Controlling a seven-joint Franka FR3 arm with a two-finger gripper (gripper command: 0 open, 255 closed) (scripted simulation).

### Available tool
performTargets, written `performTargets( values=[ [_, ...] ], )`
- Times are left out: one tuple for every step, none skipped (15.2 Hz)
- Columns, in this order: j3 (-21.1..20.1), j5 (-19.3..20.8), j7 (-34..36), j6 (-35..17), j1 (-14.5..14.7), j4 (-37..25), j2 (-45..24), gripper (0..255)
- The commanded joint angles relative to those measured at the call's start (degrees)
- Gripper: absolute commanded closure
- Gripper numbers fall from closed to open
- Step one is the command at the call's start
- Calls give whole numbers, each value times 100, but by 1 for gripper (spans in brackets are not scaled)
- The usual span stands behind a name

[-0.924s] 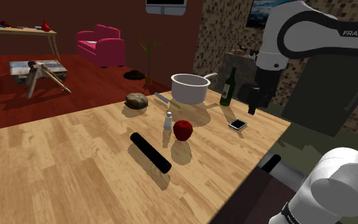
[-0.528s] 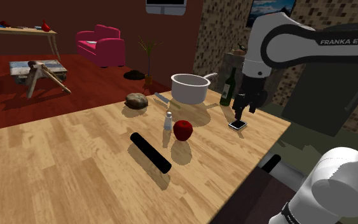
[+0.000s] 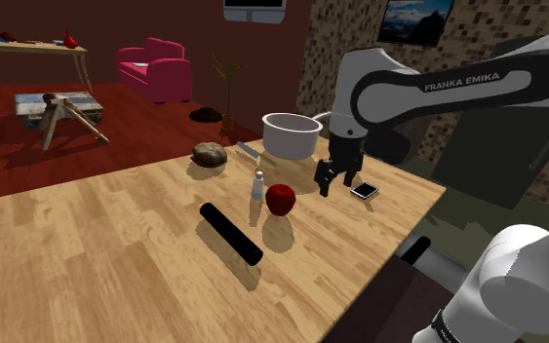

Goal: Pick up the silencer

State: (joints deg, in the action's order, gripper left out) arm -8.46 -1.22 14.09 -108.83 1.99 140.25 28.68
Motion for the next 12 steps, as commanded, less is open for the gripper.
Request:
performTargets(
  values=[
    [-135, -60, 183, -291, 43, -126, -382, 0],
    [-197, -75, 267, -434, 59, -190, -576, 0],
    [-257, -85, 352, -573, 73, -262, -772, 0],
    [-316, -89, 438, -706, 88, -342, -972, 0],
    [-372, -86, 525, -835, 101, -429, -1174, 0],
    [-428, -77, 613, -959, 115, -524, -1379, 0],
    [-481, -61, 703, -1077, 128, -625, -1586, 0],
    [-532, -38, 794, -1189, 141, -734, -1794, 0],
    [-582, -9, 887, -1295, 154, -850, -2004, 0],
    [-628, 27, 981, -1394, 169, -974, -2216, 0],
    [-669, 69, 1077, -1488, 187, -1104, -2428, 0],
    [-706, 117, 1174, -1574, 207, -1242, -2642, 0]
  ],
)
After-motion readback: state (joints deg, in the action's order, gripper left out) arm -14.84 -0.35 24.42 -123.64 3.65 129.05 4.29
